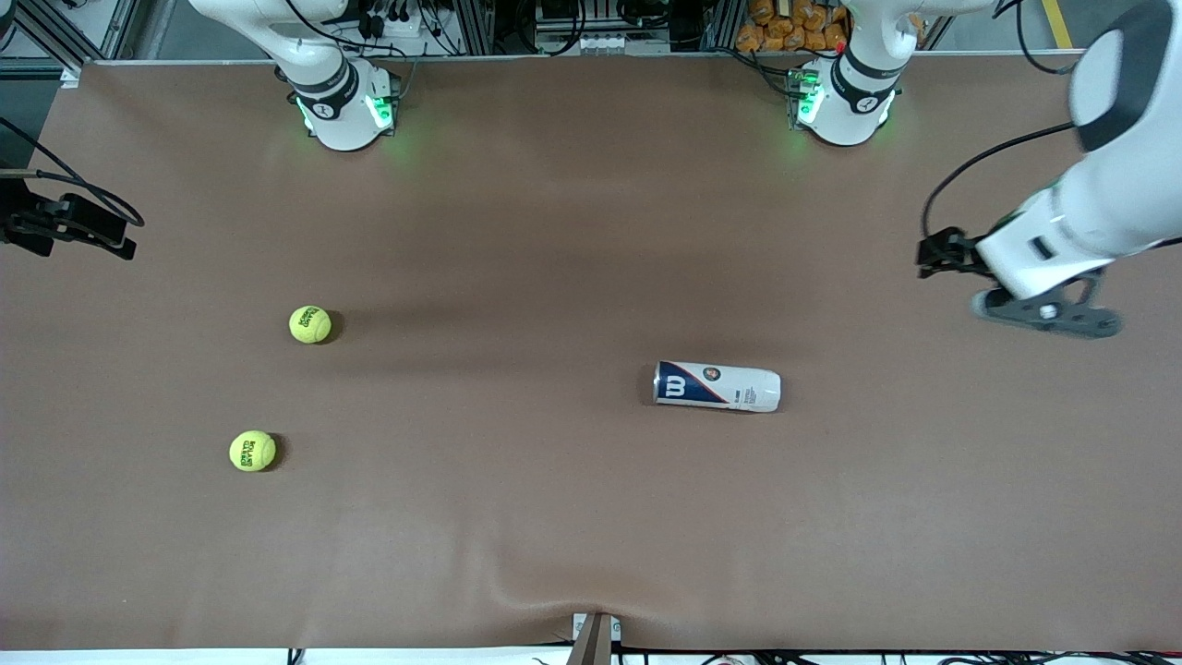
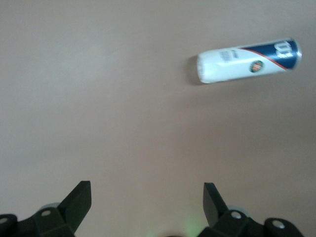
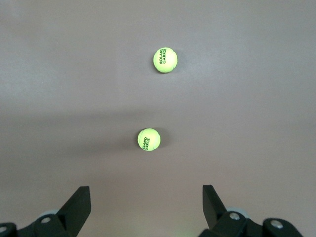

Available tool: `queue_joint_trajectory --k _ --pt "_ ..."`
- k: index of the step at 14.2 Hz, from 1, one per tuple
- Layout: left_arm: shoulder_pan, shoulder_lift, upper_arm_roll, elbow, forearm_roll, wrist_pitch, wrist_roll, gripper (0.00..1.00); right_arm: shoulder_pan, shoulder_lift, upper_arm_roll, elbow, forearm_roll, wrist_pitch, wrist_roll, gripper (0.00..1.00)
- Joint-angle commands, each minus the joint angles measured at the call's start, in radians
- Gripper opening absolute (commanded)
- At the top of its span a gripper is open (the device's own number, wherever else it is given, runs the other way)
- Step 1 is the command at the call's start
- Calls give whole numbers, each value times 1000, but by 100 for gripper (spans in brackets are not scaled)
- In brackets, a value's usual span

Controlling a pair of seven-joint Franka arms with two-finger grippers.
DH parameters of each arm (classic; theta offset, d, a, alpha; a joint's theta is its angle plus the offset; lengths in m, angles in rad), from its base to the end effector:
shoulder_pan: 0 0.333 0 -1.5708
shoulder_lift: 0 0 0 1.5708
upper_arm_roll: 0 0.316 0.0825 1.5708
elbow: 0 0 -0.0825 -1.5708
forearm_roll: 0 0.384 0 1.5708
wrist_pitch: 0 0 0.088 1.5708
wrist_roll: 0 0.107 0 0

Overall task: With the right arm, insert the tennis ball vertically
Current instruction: 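Reach the left gripper to the Wilson can while the right gripper reaches a ball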

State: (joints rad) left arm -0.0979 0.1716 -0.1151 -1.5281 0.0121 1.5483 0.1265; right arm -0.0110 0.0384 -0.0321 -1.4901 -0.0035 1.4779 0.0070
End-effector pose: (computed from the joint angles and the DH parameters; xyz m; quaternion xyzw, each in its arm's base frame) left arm 0.5851 -0.1199 0.5443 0.9828 -0.1687 -0.0752 0.0005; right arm 0.5567 -0.0240 0.6330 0.9994 -0.0252 -0.0253 0.0019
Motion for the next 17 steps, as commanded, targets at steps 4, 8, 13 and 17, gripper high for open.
queue_joint_trajectory --k 4,8,13,17 --pt "-48 138 -60 59 -1 96 480 100 -12 9 9 -9 -6 -1 -12 100" --pt "-80 270 -61 59 -1 226 847 100 -13 52 8 -9 -6 5 -12 100" --pt "-138 403 -64 48 8 378 1068 100 -18 207 8 -7 -7 139 -6 100" --pt "-194 457 -63 36 41 449 1075 100 -26 275 9 -36 -6 159 -1 100"
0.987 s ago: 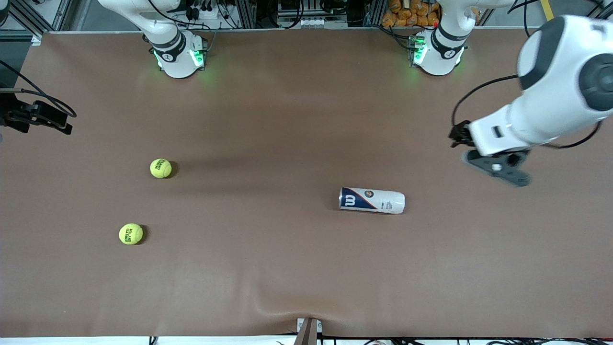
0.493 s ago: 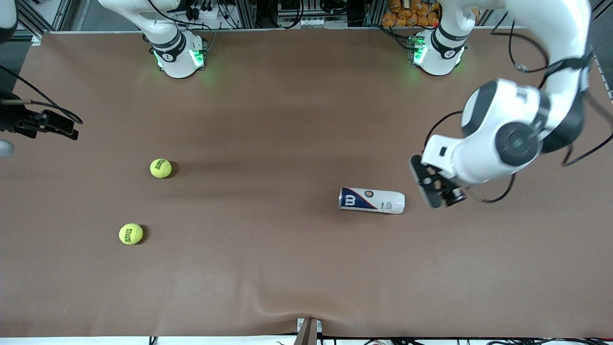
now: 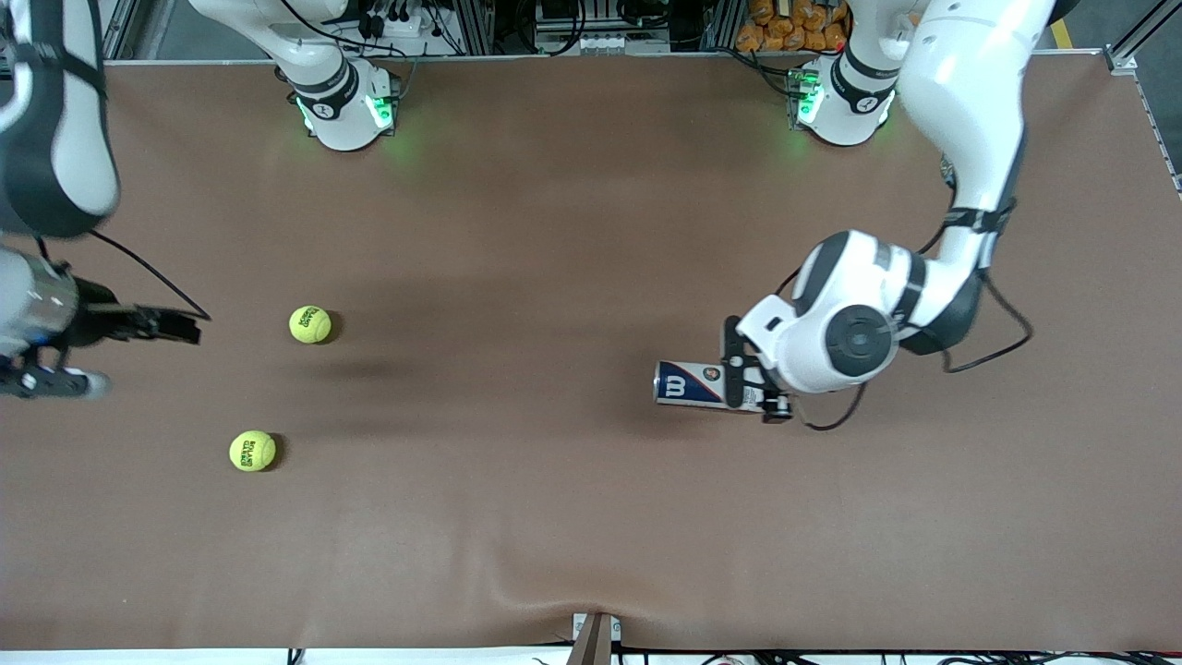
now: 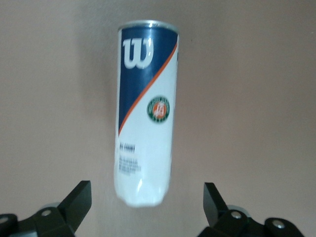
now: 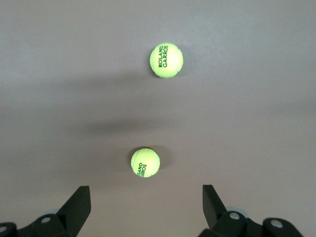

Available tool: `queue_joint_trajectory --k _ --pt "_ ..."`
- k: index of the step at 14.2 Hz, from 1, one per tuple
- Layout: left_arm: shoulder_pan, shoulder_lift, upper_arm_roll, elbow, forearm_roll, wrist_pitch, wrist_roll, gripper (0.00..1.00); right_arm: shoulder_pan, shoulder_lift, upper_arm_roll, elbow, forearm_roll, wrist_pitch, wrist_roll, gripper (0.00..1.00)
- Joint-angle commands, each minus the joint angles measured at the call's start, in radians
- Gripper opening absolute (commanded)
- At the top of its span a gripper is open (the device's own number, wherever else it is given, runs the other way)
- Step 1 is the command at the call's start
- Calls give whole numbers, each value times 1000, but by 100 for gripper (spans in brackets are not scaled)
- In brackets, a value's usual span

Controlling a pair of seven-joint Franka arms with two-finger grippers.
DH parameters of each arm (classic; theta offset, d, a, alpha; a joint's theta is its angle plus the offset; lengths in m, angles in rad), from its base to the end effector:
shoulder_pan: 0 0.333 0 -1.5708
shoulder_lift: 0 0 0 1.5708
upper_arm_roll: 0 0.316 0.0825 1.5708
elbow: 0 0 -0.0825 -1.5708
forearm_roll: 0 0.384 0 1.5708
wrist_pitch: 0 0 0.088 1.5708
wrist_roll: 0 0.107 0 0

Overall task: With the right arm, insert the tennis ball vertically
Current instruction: 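Reach the left gripper to the Wilson can while the right gripper reaches a ball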

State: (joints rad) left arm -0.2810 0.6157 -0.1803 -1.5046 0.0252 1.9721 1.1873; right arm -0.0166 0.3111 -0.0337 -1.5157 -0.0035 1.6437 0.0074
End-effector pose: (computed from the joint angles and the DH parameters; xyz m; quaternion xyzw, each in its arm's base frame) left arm 0.6285 -0.2893 0.2997 0.6819 -0.7270 -0.0498 0.0635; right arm 0.6340 -0.0298 0.4700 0.9954 -0.0281 -0.0915 0.0050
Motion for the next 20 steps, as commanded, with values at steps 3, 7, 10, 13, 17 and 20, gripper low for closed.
queue_joint_trajectory --k 3,7,10,13,17,20 --pt "-10 62 2 4 29 126 14 100 -23 -1 11 -64 -6 -7 -1 100" --pt "-20 87 4 -19 29 191 14 100 -23 -7 11 -95 -6 -4 -1 100" --pt "-21 87 4 -58 30 240 15 100 -23 -18 11 -125 -4 10 -1 100" --pt "-27 88 4 -74 30 260 14 100 -23 -67 11 -217 3 88 -1 100" --pt "-29 88 4 -101 30 263 14 100 -23 -132 11 -360 16 211 -1 100" --pt "-37 88 5 -132 50 316 14 100 -28 -130 9 -383 16 234 -1 100"
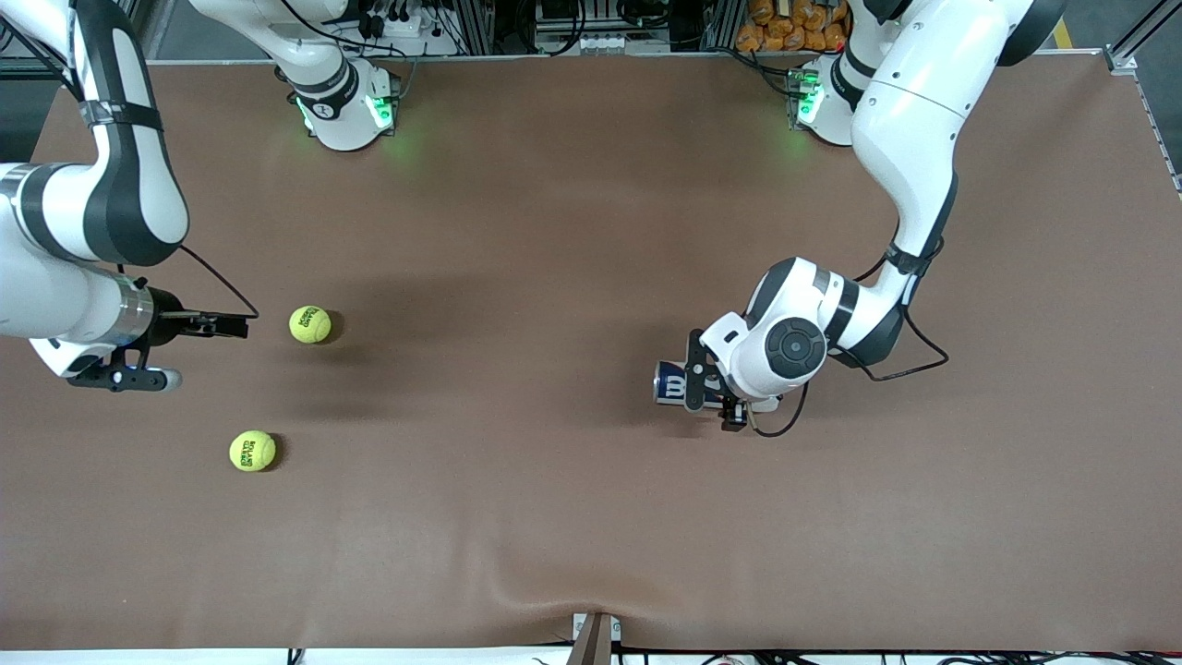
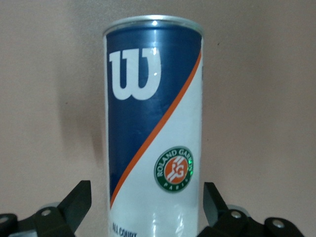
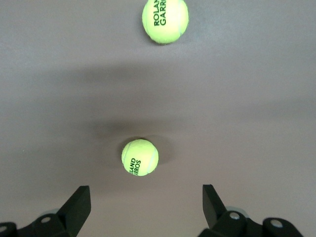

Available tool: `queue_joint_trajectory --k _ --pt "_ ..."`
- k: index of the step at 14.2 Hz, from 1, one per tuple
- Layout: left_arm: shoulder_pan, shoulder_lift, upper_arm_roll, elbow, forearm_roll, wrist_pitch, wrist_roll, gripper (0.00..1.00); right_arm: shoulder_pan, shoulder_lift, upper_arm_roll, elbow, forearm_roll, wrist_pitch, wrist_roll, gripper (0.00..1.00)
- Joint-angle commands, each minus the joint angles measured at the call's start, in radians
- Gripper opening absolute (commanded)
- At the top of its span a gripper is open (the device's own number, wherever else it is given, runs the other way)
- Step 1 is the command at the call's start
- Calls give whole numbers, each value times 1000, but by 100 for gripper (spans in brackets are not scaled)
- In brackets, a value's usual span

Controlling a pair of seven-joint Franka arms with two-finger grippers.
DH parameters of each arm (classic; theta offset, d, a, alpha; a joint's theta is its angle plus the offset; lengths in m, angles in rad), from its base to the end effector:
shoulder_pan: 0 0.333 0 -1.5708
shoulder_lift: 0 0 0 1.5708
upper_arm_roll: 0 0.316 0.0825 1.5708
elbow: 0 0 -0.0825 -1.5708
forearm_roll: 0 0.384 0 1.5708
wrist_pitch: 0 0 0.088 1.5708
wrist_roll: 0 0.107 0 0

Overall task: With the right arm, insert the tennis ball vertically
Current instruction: 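Grasp the can upright with the left gripper while the right gripper lowers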

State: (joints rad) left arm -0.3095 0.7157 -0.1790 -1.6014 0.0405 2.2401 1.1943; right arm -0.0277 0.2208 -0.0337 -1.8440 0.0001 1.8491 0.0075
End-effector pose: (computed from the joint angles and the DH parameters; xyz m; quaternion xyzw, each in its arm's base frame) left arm 0.6153 -0.3083 0.2099 0.6703 -0.7401 -0.0156 0.0524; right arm 0.5889 -0.0353 0.3905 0.9936 -0.0343 -0.1076 0.0008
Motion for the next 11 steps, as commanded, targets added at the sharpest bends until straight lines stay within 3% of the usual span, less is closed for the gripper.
queue_joint_trajectory --k 1,4,11 --pt "-8 -10 3 -40 54 65 -5 100 -20 -38 9 -66 12 47 -1 100" --pt "-19 -10 4 -51 56 82 -12 100 -28 -40 9 -135 12 125 -3 100" --pt "-32 -4 7 -46 139 101 -44 58 -40 -38 11 -227 12 218 -3 100"
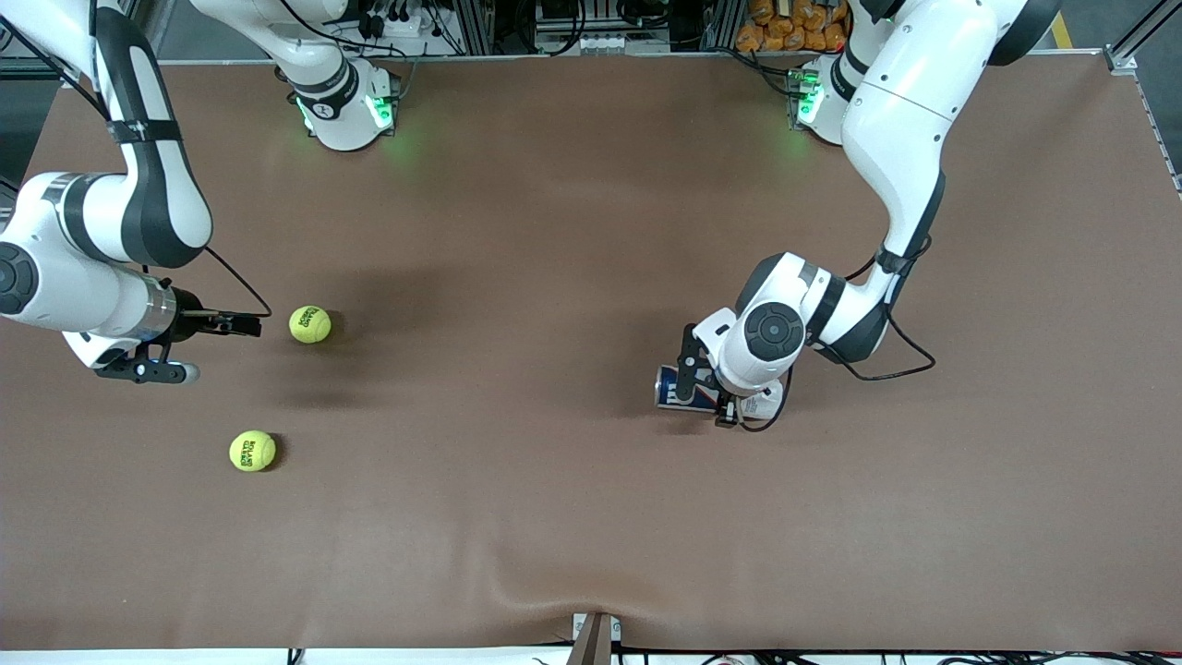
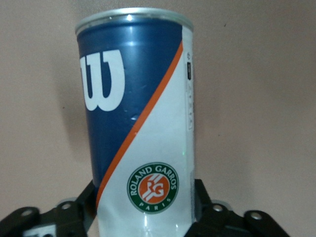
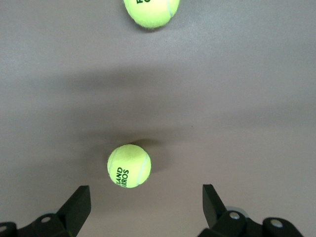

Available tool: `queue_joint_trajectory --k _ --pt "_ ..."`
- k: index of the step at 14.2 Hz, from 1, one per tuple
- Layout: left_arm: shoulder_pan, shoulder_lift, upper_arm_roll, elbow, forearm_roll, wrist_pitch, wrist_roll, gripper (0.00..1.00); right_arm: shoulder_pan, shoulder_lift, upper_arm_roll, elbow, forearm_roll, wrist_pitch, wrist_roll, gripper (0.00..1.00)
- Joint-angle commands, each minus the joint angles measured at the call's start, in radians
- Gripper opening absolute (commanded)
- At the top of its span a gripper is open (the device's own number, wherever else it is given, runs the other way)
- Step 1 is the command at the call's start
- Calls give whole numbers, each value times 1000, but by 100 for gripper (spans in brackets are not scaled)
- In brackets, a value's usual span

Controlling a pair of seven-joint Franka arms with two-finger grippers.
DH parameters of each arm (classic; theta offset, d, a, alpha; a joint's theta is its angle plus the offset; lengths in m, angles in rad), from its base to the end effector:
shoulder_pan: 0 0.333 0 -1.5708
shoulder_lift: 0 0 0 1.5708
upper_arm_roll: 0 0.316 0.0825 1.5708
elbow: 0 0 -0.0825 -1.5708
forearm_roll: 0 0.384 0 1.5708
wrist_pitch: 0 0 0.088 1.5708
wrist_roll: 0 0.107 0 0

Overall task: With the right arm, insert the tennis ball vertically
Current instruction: 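Grasp the can upright with the left gripper while the right gripper lowers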

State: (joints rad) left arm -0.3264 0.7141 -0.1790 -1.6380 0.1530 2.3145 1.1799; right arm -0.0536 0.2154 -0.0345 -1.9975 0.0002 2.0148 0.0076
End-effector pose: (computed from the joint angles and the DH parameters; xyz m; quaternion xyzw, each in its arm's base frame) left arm 0.6077 -0.3167 0.2019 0.6414 -0.7671 -0.0099 0.0068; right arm 0.5681 -0.0497 0.3380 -0.9940 0.0476 0.0989 0.0004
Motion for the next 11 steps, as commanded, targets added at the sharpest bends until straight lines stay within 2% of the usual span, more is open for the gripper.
queue_joint_trajectory --k 1,3,4,5,11 --pt "-14 -7 6 -6 26 26 -40 58 -14 -33 10 -99 12 83 -3 100" --pt "-8 -22 3 4 16 25 -49 60 -15 -31 12 -148 12 146 -1 100" --pt "3 -44 0 4 8 25 -52 66 -15 -30 12 -171 12 174 3 100" --pt "4 -62 -4 7 -21 22 -54 66 -11 -28 12 -194 14 200 20 100" --pt "6 -73 -27 115 -320 19 -25 66 11 35 12 -218 14 306 112 100"
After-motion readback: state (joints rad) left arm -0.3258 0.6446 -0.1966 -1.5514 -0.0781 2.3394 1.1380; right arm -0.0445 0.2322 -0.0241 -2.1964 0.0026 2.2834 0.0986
